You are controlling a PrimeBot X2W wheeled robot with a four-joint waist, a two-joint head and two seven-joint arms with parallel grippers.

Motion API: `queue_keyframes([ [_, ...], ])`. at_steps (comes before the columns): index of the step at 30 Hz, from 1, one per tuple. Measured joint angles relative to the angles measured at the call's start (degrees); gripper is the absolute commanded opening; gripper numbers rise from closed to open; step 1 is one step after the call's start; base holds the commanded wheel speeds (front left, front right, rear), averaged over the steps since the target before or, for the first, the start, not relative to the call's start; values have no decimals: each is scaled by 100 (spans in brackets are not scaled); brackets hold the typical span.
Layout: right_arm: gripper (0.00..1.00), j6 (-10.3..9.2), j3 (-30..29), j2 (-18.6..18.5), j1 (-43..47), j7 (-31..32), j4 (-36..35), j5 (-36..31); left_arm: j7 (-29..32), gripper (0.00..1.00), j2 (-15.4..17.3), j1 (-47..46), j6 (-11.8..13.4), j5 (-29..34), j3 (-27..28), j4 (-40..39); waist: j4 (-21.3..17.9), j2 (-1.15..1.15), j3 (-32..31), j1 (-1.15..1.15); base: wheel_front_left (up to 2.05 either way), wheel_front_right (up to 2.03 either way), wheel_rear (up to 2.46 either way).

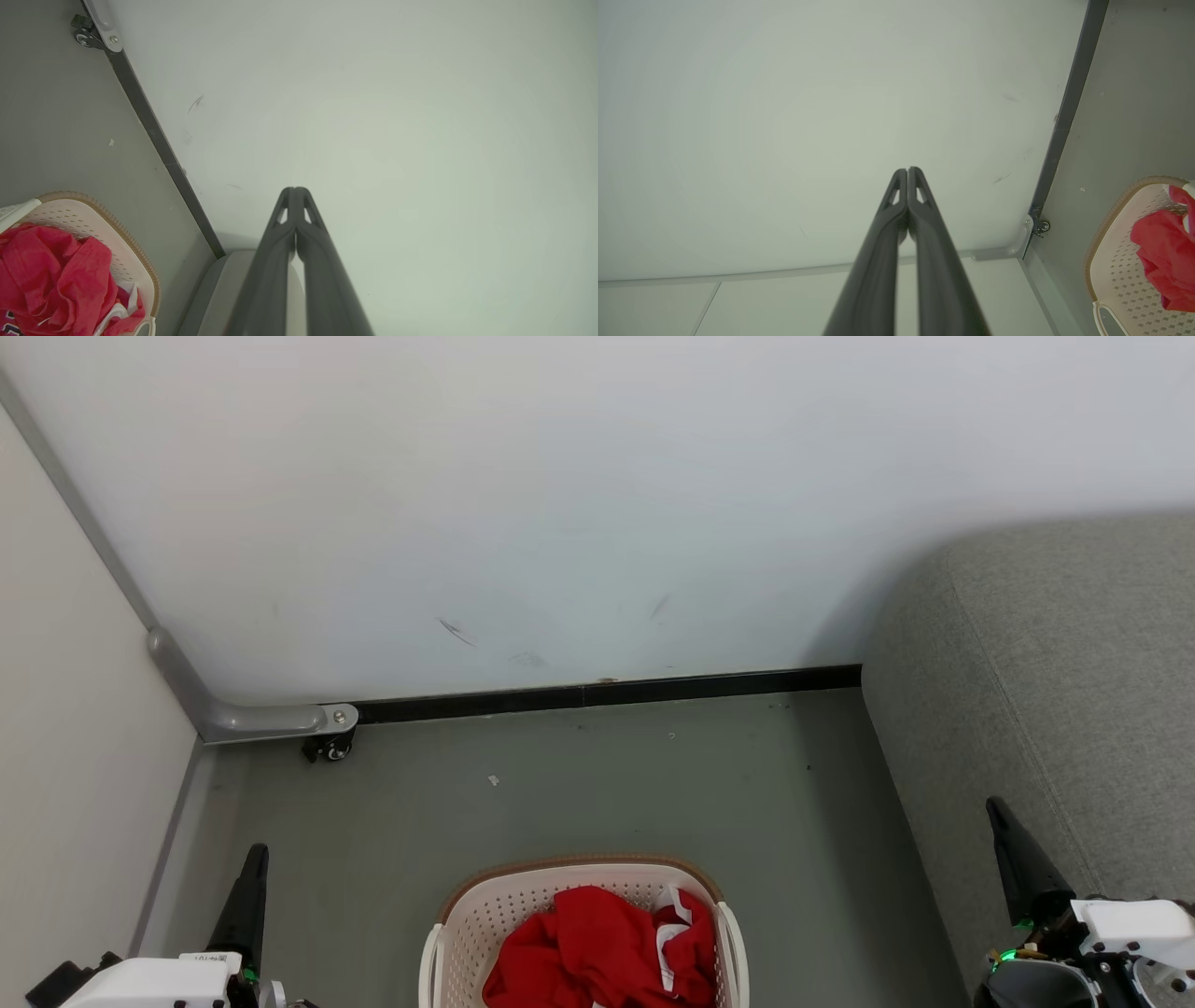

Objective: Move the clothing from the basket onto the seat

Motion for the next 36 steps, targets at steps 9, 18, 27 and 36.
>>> queue_keyframes([
  [9,0,0,-1,0,0,1,0,0,0,0,0,0,0,0,0,0,0,0,0,0,0,0,0],
  [18,0,0,-1,1,0,1,0,0,0,0,0,0,0,0,0,0,0,0,0,0,0,0,0],
  [27,0,0,-2,1,0,1,0,0,0,0,0,0,0,0,0,-1,0,0,0,0,0,0,0],
  [36,100,-7,49,145,285,-1,302,1,1,100,-167,254,11,1,-25,314,-1,0,0,0,0,0,0],
])
